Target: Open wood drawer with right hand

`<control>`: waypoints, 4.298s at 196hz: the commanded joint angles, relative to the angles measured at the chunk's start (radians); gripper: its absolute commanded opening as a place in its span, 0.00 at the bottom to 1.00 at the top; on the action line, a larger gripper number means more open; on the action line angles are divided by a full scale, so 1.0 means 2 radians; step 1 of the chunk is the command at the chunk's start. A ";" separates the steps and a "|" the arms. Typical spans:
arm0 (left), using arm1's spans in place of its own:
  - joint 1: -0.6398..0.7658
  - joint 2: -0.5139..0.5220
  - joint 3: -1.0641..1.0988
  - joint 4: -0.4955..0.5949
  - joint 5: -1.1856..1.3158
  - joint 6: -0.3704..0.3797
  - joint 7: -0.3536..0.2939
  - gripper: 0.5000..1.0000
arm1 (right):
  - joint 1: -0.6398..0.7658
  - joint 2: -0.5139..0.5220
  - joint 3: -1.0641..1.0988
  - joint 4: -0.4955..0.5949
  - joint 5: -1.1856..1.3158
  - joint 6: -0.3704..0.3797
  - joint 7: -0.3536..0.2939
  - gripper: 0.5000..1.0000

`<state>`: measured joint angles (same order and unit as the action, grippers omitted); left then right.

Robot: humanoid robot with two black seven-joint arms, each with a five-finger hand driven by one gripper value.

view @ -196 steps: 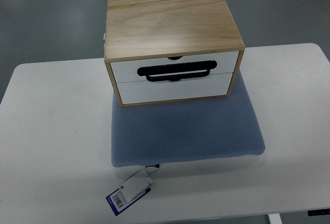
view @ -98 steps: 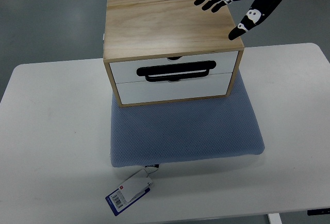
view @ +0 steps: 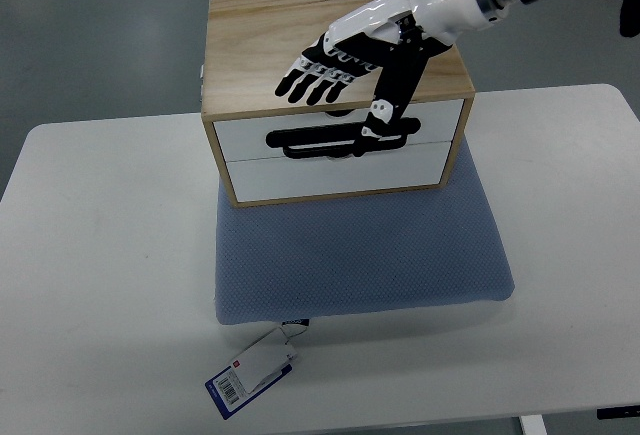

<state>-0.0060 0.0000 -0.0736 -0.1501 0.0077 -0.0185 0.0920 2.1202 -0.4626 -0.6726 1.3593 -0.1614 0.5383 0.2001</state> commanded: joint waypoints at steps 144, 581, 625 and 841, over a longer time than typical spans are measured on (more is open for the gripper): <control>0.000 0.000 0.000 0.000 0.001 0.000 0.000 1.00 | -0.048 0.084 -0.056 -0.006 0.101 -0.143 -0.085 0.86; 0.000 0.000 0.000 0.000 0.000 0.000 0.000 1.00 | 0.000 0.045 -0.068 0.012 0.026 0.036 -0.080 0.86; 0.000 0.000 0.000 0.000 0.000 0.000 0.000 1.00 | 0.021 0.030 -0.065 0.015 0.026 0.036 -0.080 0.86; 0.000 0.000 0.000 0.000 0.000 0.000 0.000 1.00 | -0.335 -0.312 0.411 -0.098 0.106 -0.153 -0.085 0.86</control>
<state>-0.0062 0.0000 -0.0736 -0.1502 0.0078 -0.0184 0.0920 1.6115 -1.0892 -0.0416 1.1971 0.0755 0.2912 0.0352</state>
